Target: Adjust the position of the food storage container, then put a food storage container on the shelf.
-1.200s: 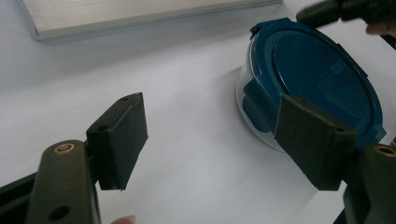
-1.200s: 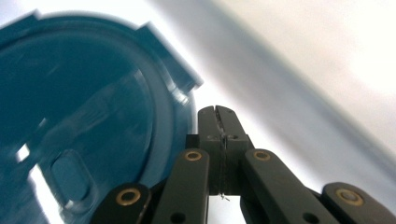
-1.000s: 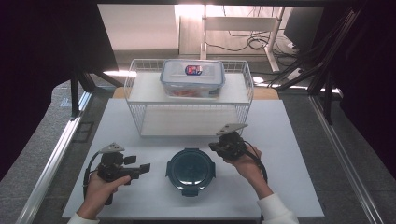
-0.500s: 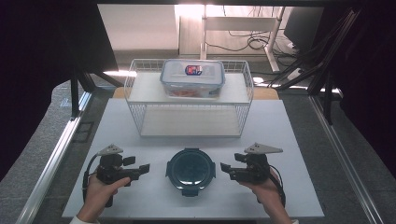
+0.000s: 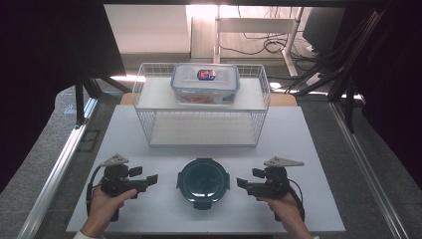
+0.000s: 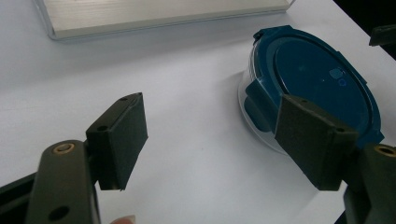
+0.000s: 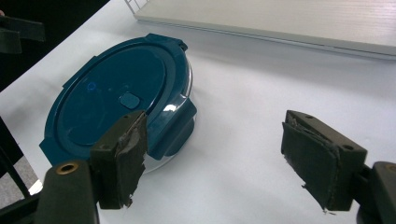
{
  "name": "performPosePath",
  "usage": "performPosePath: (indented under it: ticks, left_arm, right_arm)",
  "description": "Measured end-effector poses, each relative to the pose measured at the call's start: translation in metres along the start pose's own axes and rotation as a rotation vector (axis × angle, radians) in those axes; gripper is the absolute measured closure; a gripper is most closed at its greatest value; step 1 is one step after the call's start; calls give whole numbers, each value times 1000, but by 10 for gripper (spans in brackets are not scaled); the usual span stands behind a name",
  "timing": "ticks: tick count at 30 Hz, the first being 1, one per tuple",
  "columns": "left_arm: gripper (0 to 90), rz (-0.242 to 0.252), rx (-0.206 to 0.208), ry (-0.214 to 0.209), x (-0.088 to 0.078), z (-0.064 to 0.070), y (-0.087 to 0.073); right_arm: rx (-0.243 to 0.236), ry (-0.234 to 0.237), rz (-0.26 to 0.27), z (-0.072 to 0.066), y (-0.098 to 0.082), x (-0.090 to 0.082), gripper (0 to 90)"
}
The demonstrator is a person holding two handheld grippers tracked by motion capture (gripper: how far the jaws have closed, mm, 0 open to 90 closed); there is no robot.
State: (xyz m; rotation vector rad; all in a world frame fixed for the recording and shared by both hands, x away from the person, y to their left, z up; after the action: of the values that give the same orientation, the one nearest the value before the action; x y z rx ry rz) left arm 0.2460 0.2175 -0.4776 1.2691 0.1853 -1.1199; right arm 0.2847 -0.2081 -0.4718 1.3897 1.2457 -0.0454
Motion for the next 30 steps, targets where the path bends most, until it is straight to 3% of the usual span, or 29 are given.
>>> performPosePath:
  ticks: [6, 9, 18, 25, 30]
  left_arm:
    - [237, 8, -3, -14, 1, 3, 1]
    - [219, 13, -12, -20, 1, 4, 2]
    - [169, 0, -44, -40, 10, 7, 8]
    - [149, -16, -35, -56, 14, 13, 10]
    - [124, -31, -67, -100, 24, 14, 15]
  right_arm:
    - [3, -7, 20, -2, 1, -1, 231]
    - [14, 17, 20, -4, 1, 0, 229]
    - [19, 45, -13, -11, 1, 6, 198]
    - [35, 67, -35, -12, 1, 11, 199]
    - [70, 85, -43, -13, 2, 17, 192]
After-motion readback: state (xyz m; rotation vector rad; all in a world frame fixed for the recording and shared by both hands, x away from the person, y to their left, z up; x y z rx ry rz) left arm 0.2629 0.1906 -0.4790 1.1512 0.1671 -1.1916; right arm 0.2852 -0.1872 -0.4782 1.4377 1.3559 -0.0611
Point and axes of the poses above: each handheld gripper's, and its own axes: x roughly forward along the jaws, y roughly out of its top, z roughly to its right, the point moved 1 cm from there along x, roughly forward along the jaws, and after that the axes turned 5 degrees about -z, right-handed, at the moved point
